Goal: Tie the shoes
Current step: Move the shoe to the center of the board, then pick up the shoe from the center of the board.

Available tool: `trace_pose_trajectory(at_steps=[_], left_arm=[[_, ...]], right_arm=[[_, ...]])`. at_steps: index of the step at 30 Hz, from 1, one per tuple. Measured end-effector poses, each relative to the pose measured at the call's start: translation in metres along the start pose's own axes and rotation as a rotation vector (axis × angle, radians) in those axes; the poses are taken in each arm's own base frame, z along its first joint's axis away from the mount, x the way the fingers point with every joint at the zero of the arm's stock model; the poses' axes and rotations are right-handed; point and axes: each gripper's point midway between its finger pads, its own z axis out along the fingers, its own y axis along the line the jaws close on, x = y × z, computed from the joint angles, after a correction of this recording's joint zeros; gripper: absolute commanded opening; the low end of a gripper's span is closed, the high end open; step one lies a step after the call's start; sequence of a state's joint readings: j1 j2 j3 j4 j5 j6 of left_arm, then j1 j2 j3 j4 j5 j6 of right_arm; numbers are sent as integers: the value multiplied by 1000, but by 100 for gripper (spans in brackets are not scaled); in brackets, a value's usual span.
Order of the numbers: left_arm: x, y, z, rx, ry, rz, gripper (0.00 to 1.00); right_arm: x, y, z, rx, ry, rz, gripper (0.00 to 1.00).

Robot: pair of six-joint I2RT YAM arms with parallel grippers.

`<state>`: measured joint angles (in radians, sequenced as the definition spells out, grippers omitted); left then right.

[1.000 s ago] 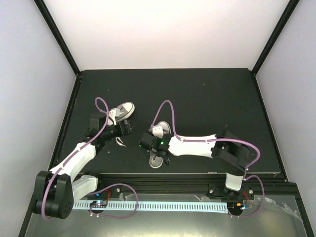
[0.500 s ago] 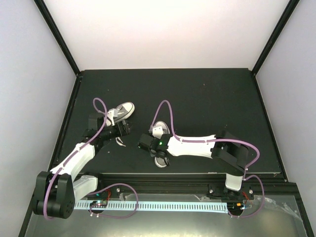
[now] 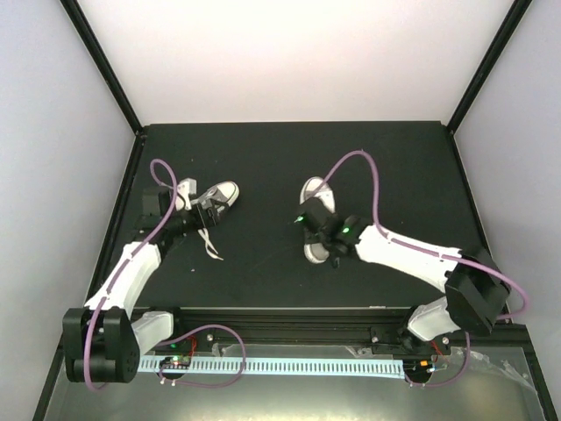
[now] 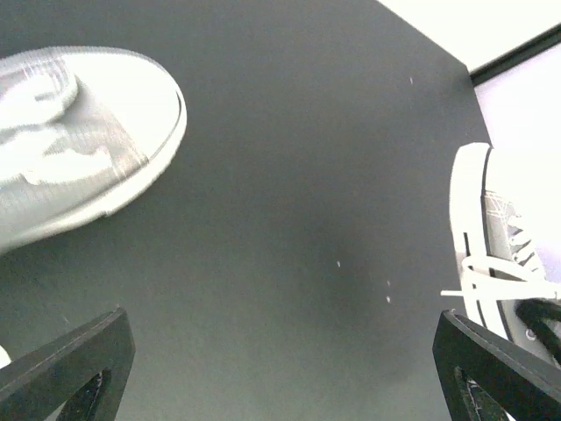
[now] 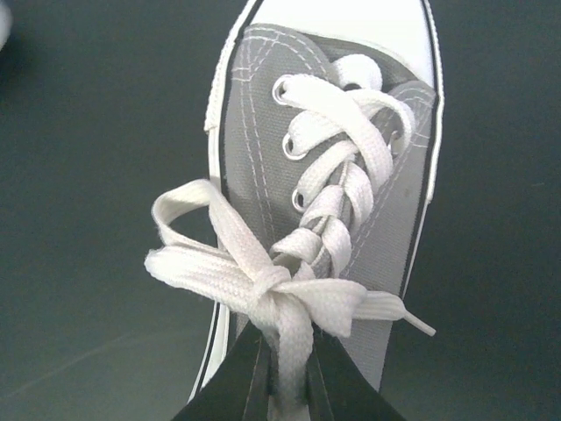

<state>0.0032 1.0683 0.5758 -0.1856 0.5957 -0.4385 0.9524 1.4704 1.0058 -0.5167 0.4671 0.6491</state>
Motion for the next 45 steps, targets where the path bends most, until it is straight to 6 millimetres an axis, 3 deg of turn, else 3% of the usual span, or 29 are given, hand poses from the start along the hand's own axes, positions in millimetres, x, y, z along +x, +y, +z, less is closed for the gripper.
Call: trace_pose_trajectory(at_steps=[3, 6, 9, 11, 12, 16, 19, 23, 26, 29, 34, 40, 45], left_arm=[[-29, -1, -6, -27, -32, 25, 96], [-54, 14, -10, -87, -57, 14, 96], [-68, 50, -17, -183, -85, -50, 96], [-69, 78, -24, -273, -99, -98, 96], [-70, 89, -29, -316, -109, -117, 96], [-74, 120, -47, -421, -158, -167, 96], [-61, 141, -53, -467, -163, -221, 95], [-34, 159, -51, -493, -135, -288, 90], [-28, 166, -45, -490, -115, -315, 77], [-26, 171, -38, -480, -105, -335, 63], [-26, 176, -31, -467, -102, -353, 47], [-25, 183, -26, -458, -102, -374, 5], [-27, 179, -23, -431, -102, -377, 2]], right_arm=[[-13, -48, 19, 49, -17, 31, 2], [-16, -94, 38, 104, 8, 57, 2], [-19, -134, 53, 144, 30, 85, 2], [-21, -146, 60, 149, 37, 91, 2], [-20, -149, 65, 143, 43, 92, 3], [-13, -153, 77, 113, 82, 96, 24], [-9, -153, 81, 82, 97, 108, 34], [-15, -150, 82, 41, 80, 131, 71], [-17, -148, 83, 19, 74, 135, 85], [-18, -146, 81, 8, 71, 140, 92], [-27, -148, 68, -3, 33, 152, 95], [-42, -149, 47, -13, -24, 157, 96], [-47, -150, 34, -19, -45, 149, 96]])
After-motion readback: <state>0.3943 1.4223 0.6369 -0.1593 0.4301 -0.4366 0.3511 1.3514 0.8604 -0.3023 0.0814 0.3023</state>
